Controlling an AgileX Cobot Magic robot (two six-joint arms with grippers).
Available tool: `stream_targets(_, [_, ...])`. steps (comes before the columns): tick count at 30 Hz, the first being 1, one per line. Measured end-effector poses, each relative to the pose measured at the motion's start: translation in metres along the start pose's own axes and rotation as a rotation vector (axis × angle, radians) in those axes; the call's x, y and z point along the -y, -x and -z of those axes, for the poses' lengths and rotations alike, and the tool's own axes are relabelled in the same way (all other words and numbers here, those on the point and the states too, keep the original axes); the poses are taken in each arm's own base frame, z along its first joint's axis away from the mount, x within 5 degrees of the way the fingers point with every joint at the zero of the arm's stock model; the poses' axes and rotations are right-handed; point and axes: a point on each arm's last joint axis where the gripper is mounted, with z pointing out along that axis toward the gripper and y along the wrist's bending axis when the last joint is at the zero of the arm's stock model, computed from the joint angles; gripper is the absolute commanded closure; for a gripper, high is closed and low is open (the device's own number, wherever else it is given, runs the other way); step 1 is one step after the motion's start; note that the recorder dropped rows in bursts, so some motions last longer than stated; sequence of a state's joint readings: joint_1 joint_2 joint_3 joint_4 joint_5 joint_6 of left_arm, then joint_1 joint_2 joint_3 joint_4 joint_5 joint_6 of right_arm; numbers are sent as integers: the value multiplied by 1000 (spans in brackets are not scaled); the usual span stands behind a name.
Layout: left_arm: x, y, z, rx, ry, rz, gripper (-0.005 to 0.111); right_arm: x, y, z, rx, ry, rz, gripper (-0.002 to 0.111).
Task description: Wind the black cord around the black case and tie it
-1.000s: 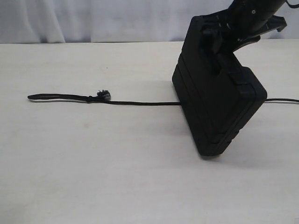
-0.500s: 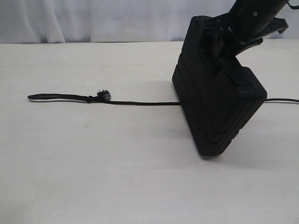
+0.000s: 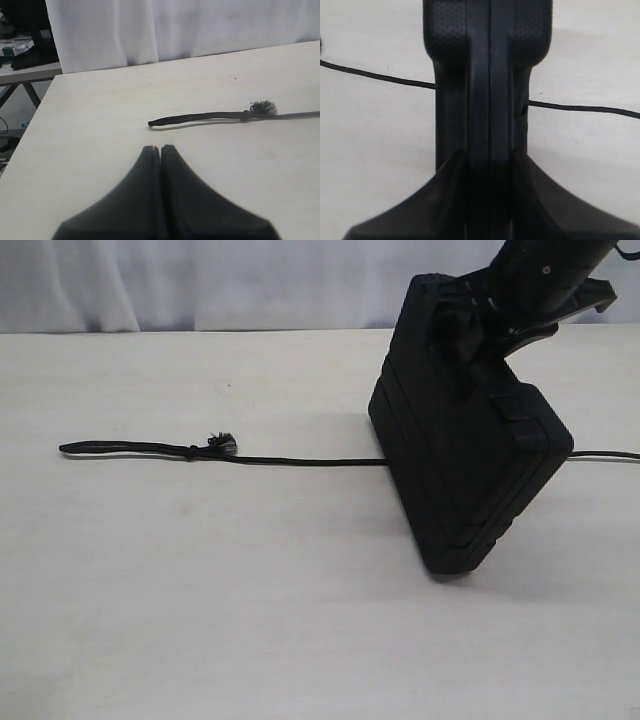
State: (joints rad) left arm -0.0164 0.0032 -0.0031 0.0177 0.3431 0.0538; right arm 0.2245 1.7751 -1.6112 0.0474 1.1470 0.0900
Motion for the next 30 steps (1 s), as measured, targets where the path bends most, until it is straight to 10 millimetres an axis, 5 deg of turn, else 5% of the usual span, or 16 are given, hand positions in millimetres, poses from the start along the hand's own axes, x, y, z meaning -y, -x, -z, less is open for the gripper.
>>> stream_targets(14, [0,0,0,0,0,0,107,12,-6,14,9,-131,-65,104])
stream_targets(30, [0,0,0,0,0,0,107,7,-4,8,6,-73,-106,104])
